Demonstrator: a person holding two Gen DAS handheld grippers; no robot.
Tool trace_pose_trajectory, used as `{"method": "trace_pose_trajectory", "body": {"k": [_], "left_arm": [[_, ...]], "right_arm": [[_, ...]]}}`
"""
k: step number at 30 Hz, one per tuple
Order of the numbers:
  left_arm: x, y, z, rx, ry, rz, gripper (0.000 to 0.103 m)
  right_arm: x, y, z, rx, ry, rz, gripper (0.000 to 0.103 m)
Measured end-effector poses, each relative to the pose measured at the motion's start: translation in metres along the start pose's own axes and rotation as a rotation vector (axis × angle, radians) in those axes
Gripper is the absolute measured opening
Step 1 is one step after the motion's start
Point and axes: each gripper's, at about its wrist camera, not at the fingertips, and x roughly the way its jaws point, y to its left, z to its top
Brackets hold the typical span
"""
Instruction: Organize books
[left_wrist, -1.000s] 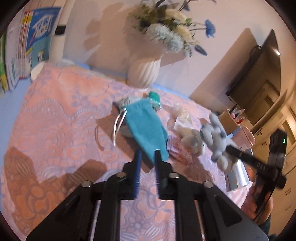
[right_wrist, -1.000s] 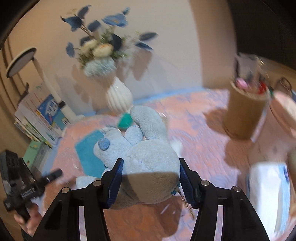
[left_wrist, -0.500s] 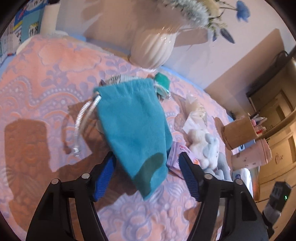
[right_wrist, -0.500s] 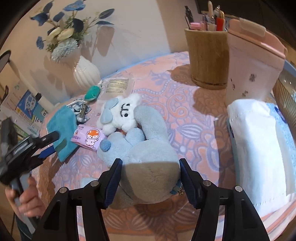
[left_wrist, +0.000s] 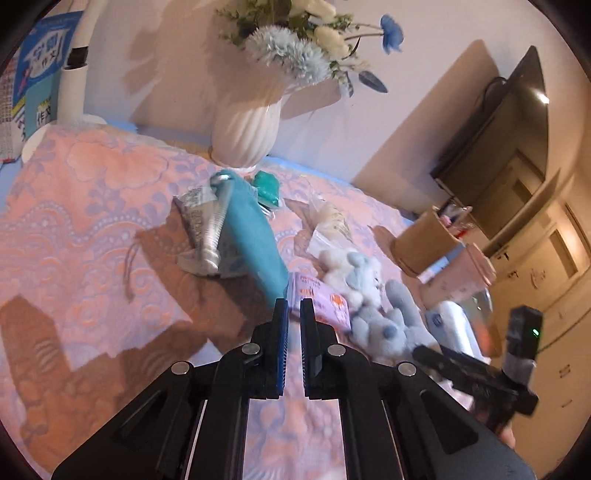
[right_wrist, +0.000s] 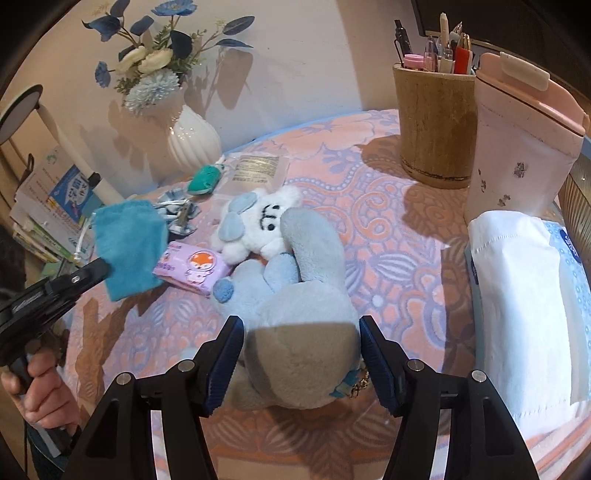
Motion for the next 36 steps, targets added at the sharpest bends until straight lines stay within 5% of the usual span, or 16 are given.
{"method": "trace_pose_trajectory", "body": {"k": [4, 6, 10, 14, 22, 32, 36], "left_arm": [[-0.006, 0.016, 0.001, -0.032, 0.0, 0.096, 0.01], [-0.001, 0.022, 0.002, -0.07, 0.031, 0.069, 0.027], [0.02, 0.007, -0.001, -0.055, 0.093, -0.002, 0.03], [0.049, -0.029, 0.001, 0.057, 0.151, -0.019, 0.078], [0.098, -0.082, 0.026, 0.511, 0.197, 0.062, 0.08], [0.121, -0.086, -0.008, 0.695, 0.44, 0.003, 0.08], [0.12, -0.091, -0.014, 0.728, 0.438, 0.03, 0.08]], "right_arm": [[-0.005, 0.005, -0.004, -0.02, 0.012, -0.002, 0.065], [-0.006, 0.007, -0.006, -0.034, 0.02, -0.003, 0.066], [-0.01, 0.012, -0.008, -0.101, 0.031, -0.056, 0.069], [-0.015, 0.016, -0.008, -0.22, 0.0, -0.185, 0.087], [0.004, 0.003, 0.001, -0.218, 0.038, -0.102, 0.088], [0.012, 0.0, 0.002, -0.243, 0.081, -0.019, 0.088], [0.012, 0.004, -0.001, -0.276, 0.095, 0.009, 0.088]]}}
